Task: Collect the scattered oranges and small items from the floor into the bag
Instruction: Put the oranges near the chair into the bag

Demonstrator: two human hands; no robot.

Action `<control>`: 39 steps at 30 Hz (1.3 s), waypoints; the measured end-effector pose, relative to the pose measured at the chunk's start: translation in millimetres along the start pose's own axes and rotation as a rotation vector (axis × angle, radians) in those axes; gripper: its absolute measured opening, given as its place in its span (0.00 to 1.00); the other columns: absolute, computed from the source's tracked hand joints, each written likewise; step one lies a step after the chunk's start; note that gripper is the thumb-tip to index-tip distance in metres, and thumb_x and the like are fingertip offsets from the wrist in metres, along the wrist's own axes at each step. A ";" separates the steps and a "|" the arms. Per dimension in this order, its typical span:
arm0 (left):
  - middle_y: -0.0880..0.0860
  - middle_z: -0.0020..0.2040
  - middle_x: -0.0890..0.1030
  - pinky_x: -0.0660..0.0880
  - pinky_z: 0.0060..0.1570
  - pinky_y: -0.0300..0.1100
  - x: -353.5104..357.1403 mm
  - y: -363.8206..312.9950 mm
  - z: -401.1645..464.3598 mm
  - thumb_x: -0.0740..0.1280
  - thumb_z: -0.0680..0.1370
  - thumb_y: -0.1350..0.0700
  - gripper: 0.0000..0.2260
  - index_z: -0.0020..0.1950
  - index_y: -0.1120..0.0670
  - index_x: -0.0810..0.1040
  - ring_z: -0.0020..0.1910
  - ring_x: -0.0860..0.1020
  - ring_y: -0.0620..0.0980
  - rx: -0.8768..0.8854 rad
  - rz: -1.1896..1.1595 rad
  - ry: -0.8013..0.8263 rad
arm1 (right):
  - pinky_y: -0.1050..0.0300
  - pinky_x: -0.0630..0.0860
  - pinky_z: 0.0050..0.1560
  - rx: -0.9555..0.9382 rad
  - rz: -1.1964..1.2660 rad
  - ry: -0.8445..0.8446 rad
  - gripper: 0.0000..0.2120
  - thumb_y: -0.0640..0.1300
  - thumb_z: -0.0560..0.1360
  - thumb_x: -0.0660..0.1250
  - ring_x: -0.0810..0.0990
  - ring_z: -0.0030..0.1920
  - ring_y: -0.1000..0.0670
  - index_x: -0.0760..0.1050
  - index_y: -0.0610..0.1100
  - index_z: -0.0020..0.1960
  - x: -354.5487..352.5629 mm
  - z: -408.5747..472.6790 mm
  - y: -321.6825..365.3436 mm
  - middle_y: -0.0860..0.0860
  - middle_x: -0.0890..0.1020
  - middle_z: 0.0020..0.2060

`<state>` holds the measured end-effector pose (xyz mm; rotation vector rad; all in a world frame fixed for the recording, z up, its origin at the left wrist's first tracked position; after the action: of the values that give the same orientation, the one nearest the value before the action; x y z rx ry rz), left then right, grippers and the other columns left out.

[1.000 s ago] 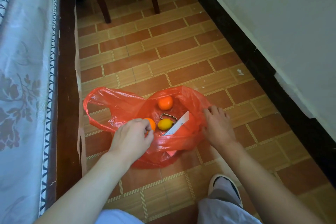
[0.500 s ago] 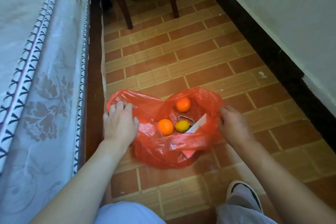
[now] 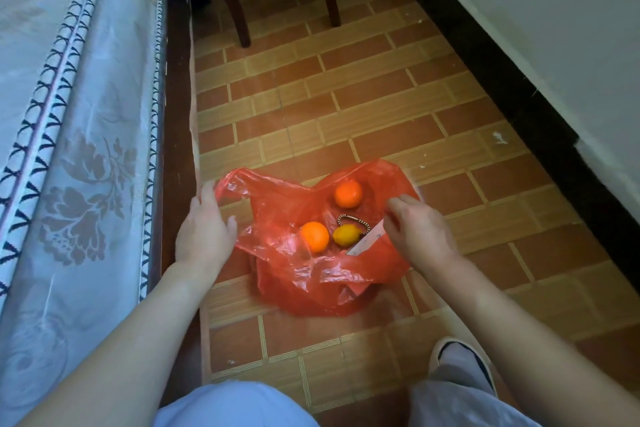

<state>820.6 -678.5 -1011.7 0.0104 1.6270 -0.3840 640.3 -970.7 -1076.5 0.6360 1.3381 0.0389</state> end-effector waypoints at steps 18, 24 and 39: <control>0.46 0.40 0.79 0.79 0.45 0.51 1.3 -135.4 -34.2 0.71 0.78 0.56 0.05 0.50 0.46 0.79 0.40 0.80 0.49 0.248 -0.496 -0.069 | 0.51 0.68 0.29 0.076 0.144 -0.169 0.09 0.44 0.77 0.71 0.78 0.32 0.36 0.74 0.44 0.41 -32.9 0.1 -8.8 0.47 0.78 0.32; 0.45 0.38 0.79 0.72 0.42 0.44 9.7 -150.2 -35.9 0.74 0.76 0.57 0.07 0.43 0.49 0.78 0.41 0.76 0.49 0.183 -0.449 -0.099 | 0.47 0.73 0.30 0.094 0.153 -0.137 0.07 0.48 0.77 0.70 0.80 0.36 0.37 0.78 0.45 0.44 -32.4 -2.8 -31.9 0.47 0.82 0.33; 0.49 0.48 0.84 0.75 0.46 0.42 -53.2 -159.1 -38.5 0.72 0.78 0.57 0.06 0.53 0.55 0.86 0.47 0.81 0.51 0.092 -0.287 -0.100 | 0.48 0.73 0.35 0.138 0.220 0.012 0.06 0.48 0.78 0.70 0.81 0.41 0.35 0.79 0.46 0.48 -103.2 44.6 8.7 0.44 0.84 0.37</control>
<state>751.3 -806.8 -920.2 -0.1720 1.5132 -0.6689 657.3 -1020.7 -976.8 0.8997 1.2852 0.1296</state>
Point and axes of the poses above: each hand's wrist, its own z-axis towards the middle knuckle, its own x-axis out of the palm, y = z × x, the point moved 2 cm from there along z, towards the middle knuckle
